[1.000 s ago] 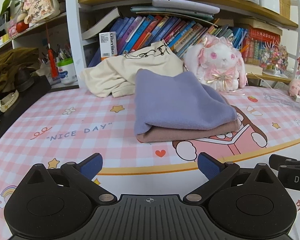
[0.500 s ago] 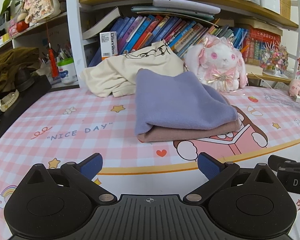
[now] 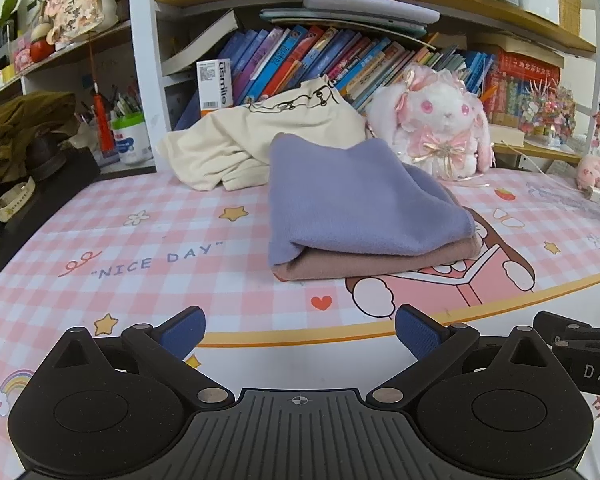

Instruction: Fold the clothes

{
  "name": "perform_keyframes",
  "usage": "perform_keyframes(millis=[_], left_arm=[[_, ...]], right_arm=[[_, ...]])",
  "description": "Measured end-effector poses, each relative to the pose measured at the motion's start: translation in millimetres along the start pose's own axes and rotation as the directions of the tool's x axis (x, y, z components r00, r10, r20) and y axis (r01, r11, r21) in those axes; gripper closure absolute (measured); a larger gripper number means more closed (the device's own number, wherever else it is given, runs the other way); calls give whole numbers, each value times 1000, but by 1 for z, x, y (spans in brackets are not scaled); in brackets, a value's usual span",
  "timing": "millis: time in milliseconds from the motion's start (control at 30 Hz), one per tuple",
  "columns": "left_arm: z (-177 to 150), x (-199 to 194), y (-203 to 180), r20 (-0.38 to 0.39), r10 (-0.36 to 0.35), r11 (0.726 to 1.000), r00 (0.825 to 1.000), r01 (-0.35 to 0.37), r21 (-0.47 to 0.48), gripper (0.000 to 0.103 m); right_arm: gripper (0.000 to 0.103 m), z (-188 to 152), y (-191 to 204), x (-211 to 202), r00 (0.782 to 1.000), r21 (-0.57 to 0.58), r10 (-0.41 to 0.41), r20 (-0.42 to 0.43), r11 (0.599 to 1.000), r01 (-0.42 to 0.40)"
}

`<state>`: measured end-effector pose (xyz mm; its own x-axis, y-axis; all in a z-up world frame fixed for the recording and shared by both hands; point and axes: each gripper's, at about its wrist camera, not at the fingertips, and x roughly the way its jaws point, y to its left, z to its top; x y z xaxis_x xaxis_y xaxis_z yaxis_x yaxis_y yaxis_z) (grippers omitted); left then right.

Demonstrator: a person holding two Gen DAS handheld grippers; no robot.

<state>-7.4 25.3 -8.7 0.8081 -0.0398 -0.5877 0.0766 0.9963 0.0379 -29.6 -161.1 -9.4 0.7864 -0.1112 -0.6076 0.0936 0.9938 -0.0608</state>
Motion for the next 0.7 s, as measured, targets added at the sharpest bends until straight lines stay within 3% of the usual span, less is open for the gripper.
perform_keyframes(millis=[700], left_arm=[[-4, 6, -1, -42, 2, 999, 999, 0, 36, 0]], right_arm=[[6, -2, 3, 5, 1000, -10, 6, -18, 1000, -6]])
